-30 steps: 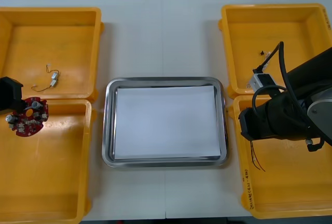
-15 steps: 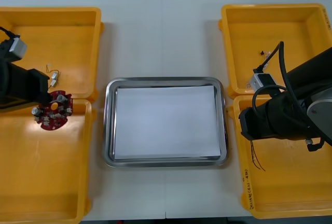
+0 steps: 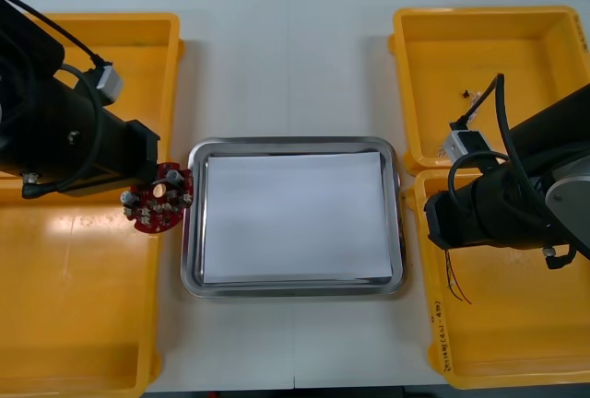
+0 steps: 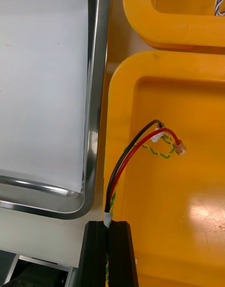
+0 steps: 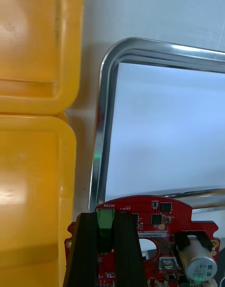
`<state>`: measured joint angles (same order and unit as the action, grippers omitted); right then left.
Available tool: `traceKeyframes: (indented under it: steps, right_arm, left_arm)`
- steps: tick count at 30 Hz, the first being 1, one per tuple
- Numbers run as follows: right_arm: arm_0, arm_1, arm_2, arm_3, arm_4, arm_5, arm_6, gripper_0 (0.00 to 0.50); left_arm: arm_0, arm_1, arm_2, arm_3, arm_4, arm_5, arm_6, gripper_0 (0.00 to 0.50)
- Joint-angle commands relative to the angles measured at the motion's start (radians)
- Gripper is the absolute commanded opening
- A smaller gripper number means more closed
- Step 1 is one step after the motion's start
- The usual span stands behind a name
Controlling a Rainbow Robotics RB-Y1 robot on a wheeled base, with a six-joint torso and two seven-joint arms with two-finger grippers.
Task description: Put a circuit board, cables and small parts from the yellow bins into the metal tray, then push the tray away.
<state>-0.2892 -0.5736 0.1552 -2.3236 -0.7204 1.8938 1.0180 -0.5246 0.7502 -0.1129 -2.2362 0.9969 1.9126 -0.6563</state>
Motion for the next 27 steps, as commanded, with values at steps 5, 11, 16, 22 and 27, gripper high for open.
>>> traceKeyframes:
  steps: [5, 11, 16, 22, 27]
  right_arm:
    - [-0.018, 0.011, 0.015, -0.01, 0.001, 0.005, 0.001, 0.0]
    - [-0.018, 0.011, 0.015, -0.01, 0.001, 0.005, 0.001, 0.0]
    - [-0.013, 0.009, 0.015, -0.01, 0.001, 0.005, 0.002, 0.0]
    - [-0.013, 0.009, 0.015, -0.01, 0.001, 0.005, 0.005, 0.0]
    - [-0.011, 0.009, 0.015, -0.011, -0.001, 0.004, 0.008, 0.0]
  left_arm:
    - [-0.086, -0.028, -0.111, -0.033, -0.05, 0.007, 0.115, 0.0]
    - [-0.092, -0.111, -0.194, -0.005, -0.149, 0.007, 0.11, 0.0]
    - [-0.115, -0.157, -0.264, 0.043, -0.198, 0.007, 0.104, 0.0]
    - [-0.123, -0.198, -0.352, 0.109, -0.273, 0.007, 0.089, 0.0]
    - [-0.123, -0.226, -0.41, 0.164, -0.32, 0.007, 0.064, 0.0]
